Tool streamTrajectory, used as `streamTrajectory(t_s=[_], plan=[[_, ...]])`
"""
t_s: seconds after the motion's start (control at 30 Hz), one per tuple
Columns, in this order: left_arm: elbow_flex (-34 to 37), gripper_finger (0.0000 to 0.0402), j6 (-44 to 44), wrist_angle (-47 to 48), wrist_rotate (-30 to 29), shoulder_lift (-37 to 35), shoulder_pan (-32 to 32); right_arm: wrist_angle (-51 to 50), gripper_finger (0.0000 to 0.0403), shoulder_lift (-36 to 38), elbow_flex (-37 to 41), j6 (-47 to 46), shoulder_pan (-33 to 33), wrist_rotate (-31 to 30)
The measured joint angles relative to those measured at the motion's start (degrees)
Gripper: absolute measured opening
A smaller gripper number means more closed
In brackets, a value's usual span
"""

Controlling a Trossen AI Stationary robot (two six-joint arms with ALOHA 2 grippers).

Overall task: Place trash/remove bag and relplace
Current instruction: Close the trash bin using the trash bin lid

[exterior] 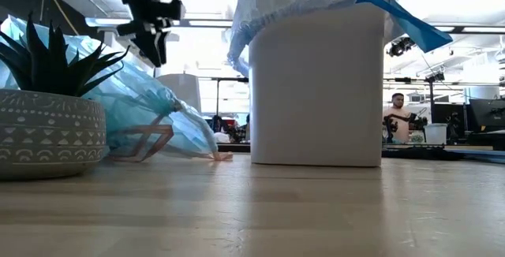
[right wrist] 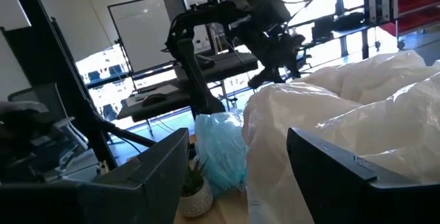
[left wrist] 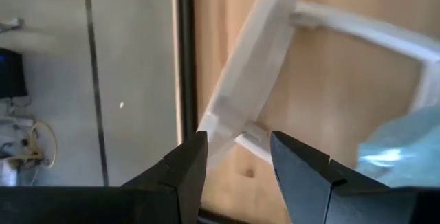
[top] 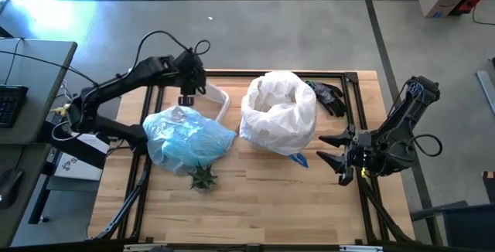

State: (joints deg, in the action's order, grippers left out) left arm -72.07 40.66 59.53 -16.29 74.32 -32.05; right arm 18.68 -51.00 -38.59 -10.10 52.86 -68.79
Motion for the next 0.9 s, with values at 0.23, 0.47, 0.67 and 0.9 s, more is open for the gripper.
streamTrajectory(t_s=[0.23, 0.47, 0.67, 0.9], plan=[[0.0, 0.0145, 0.1, -6.1, -3.2, 0.9, -0.7, 0.0, 0.0232, 0.0, 0.0, 0.0, 0.0, -0.2], [0.0, 0.0145, -1.3, -9.2, -3.0, -0.9, -0.4, 0.4, 0.0232, 0.0, 0.0, -0.3, 0.0, -0.2], [0.0, 0.0145, -2.1, -9.5, -0.4, -1.2, -0.4, -0.6, 0.0232, 0.0, 0.0, 0.0, 0.0, 0.1], [0.0, 0.0145, 0.5, -10.8, -1.7, -1.3, -0.4, -1.1, 0.0232, 0.0, 0.0, 0.0, 0.0, 0.3]])
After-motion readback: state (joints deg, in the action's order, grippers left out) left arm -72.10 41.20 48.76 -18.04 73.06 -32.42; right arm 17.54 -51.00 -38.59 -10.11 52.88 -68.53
